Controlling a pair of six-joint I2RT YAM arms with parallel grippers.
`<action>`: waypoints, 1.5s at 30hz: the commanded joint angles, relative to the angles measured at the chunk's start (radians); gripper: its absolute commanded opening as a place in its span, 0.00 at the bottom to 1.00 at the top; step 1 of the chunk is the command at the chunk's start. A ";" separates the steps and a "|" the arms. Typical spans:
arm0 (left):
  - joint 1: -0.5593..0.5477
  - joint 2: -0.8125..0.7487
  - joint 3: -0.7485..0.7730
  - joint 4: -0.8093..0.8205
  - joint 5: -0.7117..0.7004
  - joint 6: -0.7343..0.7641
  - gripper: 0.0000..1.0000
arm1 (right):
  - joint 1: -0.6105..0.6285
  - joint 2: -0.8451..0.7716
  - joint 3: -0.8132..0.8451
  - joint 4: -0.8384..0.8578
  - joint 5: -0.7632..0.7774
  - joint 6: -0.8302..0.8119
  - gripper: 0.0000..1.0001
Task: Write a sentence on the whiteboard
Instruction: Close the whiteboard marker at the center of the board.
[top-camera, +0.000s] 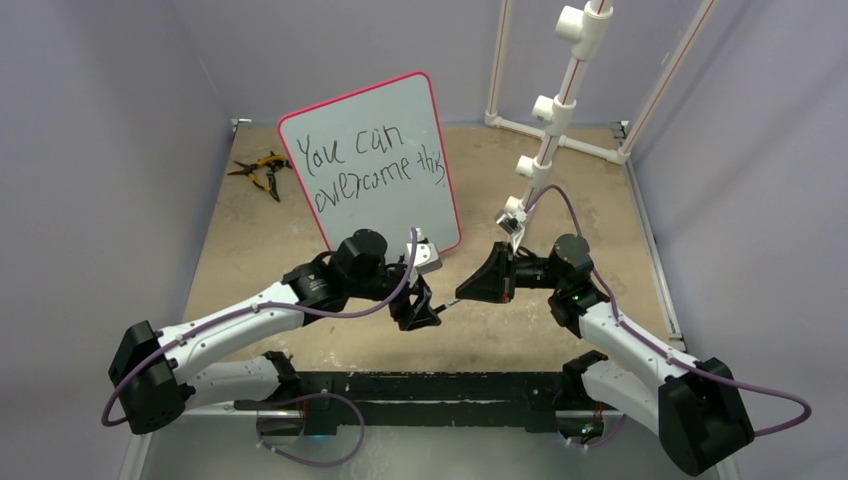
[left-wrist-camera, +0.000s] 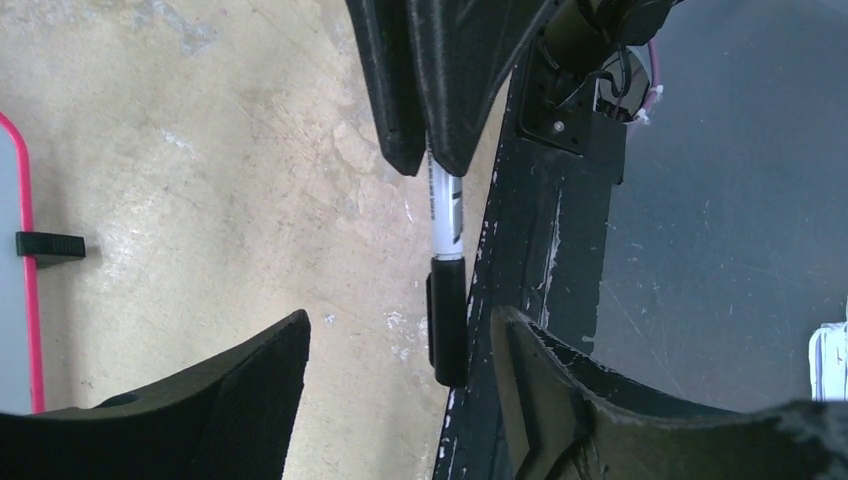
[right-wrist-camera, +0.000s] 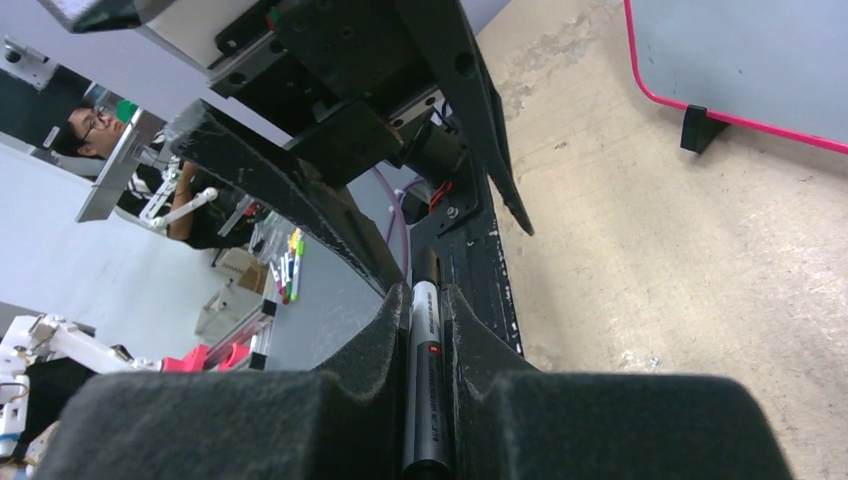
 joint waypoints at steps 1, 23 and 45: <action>0.000 0.040 0.053 0.012 0.030 0.004 0.64 | 0.003 -0.005 0.035 0.023 -0.033 -0.017 0.00; 0.000 0.071 0.070 0.080 0.103 0.027 0.00 | 0.062 -0.004 0.070 -0.144 0.035 -0.153 0.00; 0.001 0.023 0.072 0.193 0.088 0.021 0.00 | 0.169 0.091 -0.079 0.231 0.047 0.069 0.00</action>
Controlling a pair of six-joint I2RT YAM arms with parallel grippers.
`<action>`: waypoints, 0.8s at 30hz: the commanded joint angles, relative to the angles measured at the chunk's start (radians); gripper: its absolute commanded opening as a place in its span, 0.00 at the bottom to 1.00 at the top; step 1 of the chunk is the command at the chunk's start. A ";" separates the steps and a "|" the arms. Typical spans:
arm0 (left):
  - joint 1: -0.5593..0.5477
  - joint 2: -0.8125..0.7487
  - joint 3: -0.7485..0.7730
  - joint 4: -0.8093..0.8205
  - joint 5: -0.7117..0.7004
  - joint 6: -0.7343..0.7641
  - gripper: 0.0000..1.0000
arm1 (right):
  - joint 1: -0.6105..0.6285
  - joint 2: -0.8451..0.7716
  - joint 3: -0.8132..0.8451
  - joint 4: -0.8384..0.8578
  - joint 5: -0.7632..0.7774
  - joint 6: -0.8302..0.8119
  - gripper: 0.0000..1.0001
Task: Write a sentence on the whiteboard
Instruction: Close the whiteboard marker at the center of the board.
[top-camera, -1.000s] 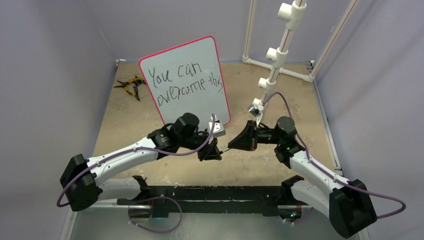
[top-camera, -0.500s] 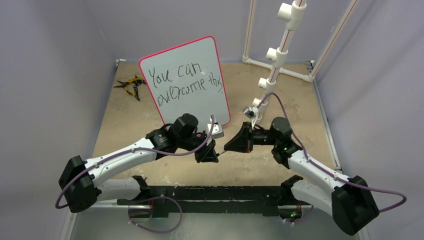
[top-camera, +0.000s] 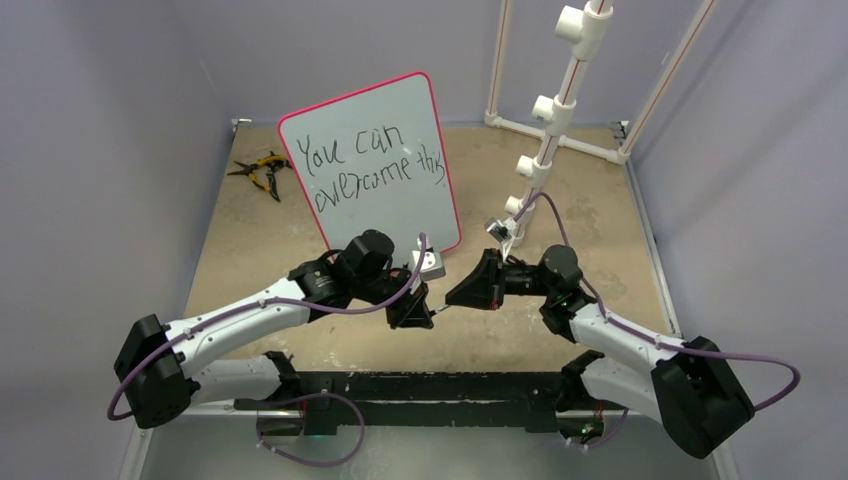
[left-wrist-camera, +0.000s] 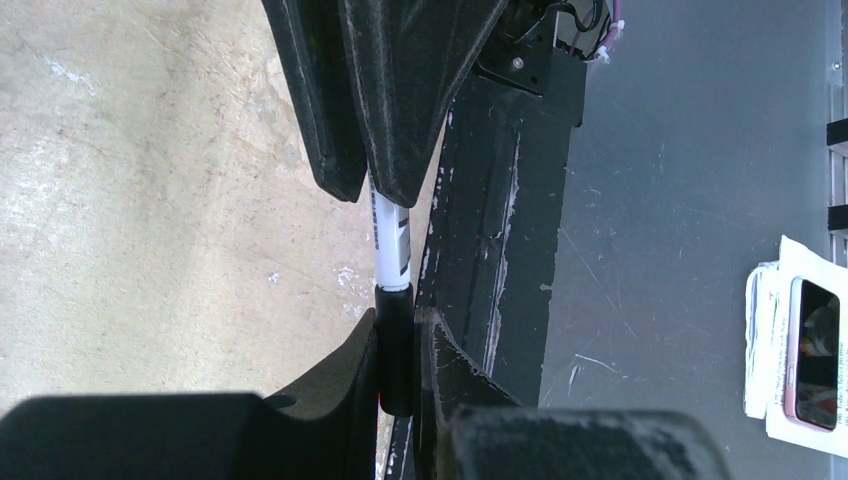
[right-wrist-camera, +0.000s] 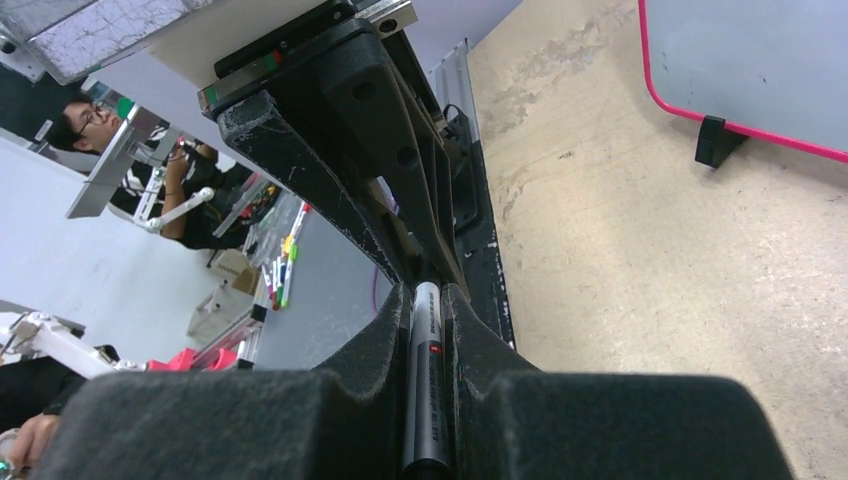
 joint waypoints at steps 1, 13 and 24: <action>-0.001 -0.030 0.050 0.294 -0.009 0.019 0.00 | 0.054 0.015 -0.019 0.044 -0.051 0.046 0.00; 0.000 -0.014 0.088 0.343 -0.001 0.026 0.00 | 0.076 0.046 -0.027 0.004 -0.061 0.023 0.00; 0.000 -0.001 0.103 0.383 -0.009 0.013 0.00 | 0.114 0.089 -0.013 -0.007 -0.055 0.005 0.00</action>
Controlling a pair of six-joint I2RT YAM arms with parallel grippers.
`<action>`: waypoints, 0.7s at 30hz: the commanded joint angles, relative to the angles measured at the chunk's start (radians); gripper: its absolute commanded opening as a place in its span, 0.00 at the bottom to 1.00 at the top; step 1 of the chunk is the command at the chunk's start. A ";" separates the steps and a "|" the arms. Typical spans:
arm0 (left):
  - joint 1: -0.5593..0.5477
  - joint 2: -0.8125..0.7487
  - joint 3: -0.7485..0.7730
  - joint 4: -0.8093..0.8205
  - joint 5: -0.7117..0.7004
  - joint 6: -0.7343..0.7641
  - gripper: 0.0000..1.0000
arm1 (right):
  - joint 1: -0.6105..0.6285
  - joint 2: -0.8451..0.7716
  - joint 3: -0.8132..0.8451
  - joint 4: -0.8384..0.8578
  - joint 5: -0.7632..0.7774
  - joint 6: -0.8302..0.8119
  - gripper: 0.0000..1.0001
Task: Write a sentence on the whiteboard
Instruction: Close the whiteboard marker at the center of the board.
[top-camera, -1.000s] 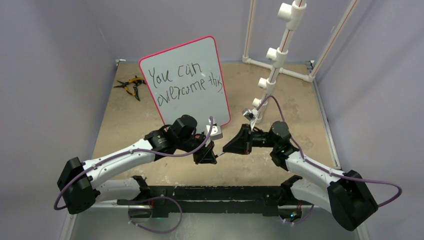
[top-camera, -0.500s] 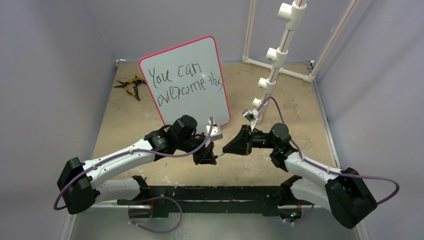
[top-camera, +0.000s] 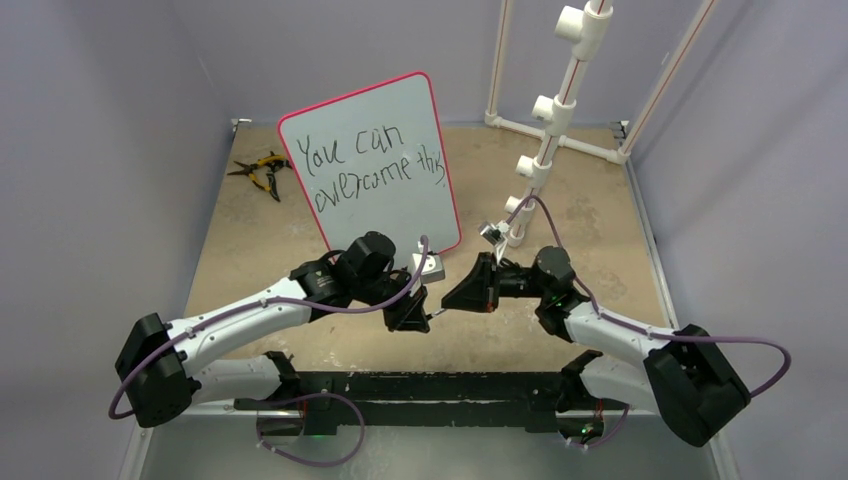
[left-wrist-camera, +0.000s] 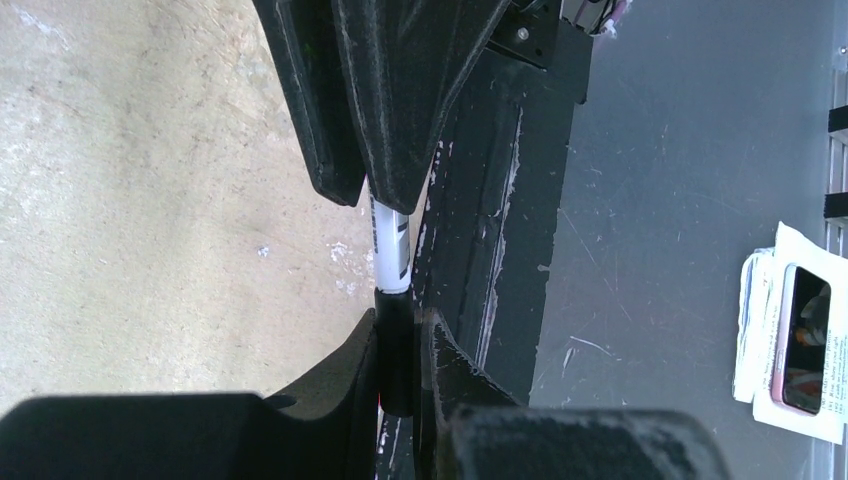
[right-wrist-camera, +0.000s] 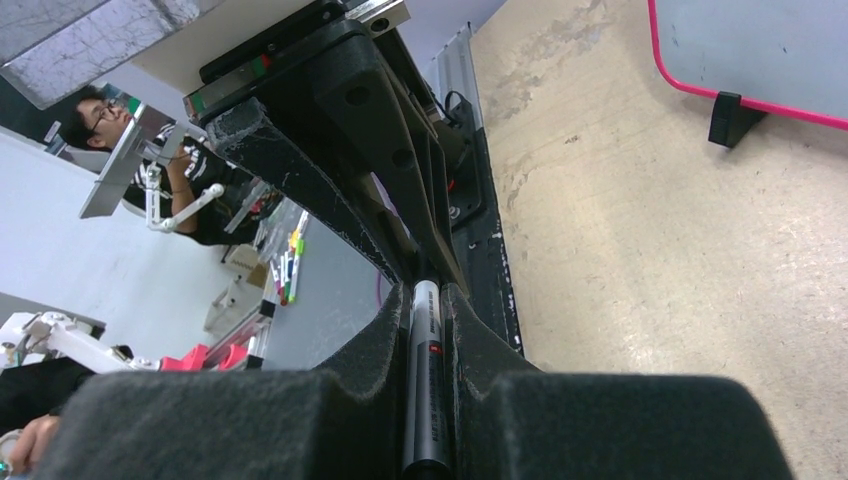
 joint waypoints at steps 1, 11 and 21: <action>0.000 -0.004 0.104 0.430 -0.009 0.012 0.00 | 0.086 0.034 -0.001 -0.051 -0.063 -0.008 0.00; 0.004 -0.003 0.108 0.484 -0.013 -0.016 0.00 | 0.121 0.067 0.000 -0.035 -0.057 0.002 0.00; 0.019 -0.002 0.111 0.516 0.031 -0.039 0.00 | 0.176 0.099 -0.005 -0.001 -0.058 0.022 0.00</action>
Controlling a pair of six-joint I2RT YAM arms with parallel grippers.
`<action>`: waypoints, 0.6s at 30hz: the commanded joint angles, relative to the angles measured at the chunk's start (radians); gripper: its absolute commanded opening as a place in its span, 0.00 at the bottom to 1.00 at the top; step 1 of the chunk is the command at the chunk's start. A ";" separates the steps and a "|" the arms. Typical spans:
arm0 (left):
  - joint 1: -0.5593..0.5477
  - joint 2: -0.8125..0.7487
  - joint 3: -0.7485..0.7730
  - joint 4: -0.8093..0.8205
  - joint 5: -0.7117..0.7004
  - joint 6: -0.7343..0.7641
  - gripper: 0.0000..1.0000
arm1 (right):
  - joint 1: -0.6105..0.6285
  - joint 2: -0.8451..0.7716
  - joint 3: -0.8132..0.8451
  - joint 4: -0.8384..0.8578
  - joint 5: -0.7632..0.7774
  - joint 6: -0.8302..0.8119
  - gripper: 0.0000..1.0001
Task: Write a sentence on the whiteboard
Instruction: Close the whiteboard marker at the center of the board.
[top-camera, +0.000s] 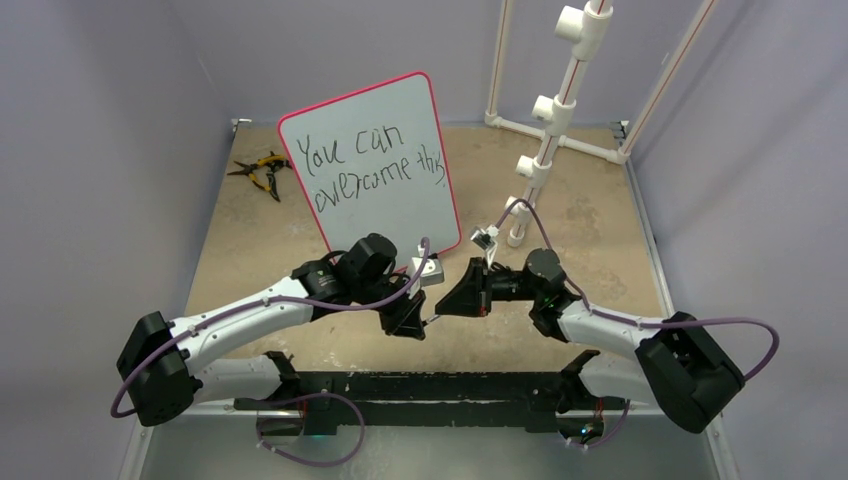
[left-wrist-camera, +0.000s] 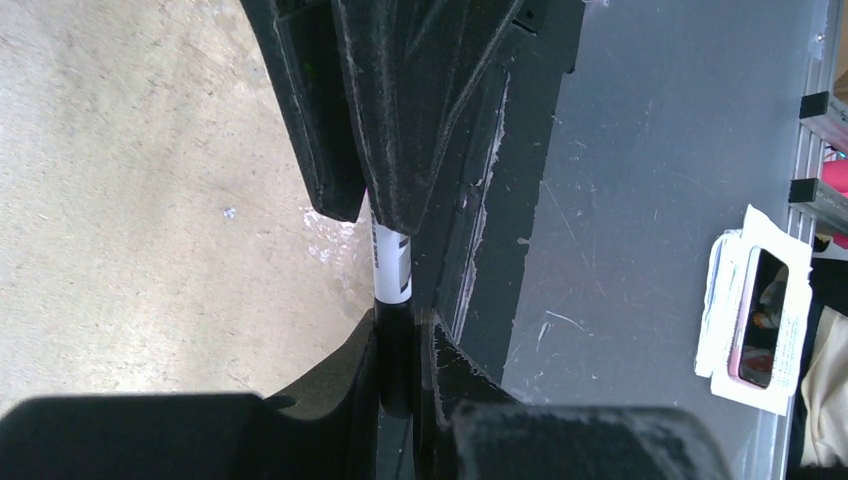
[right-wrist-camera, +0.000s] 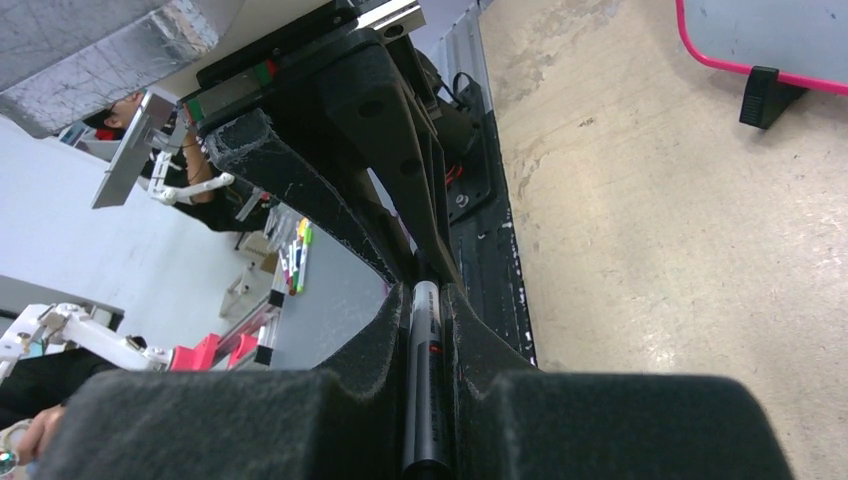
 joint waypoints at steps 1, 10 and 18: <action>0.015 -0.017 0.109 0.573 0.009 -0.006 0.00 | 0.116 0.032 -0.004 -0.041 -0.084 0.013 0.00; 0.016 -0.017 0.094 0.425 -0.037 0.040 0.00 | 0.118 -0.065 0.073 -0.238 0.057 -0.084 0.01; 0.016 -0.083 -0.041 0.285 -0.169 -0.032 0.00 | 0.116 -0.175 0.243 -0.717 0.440 -0.255 0.47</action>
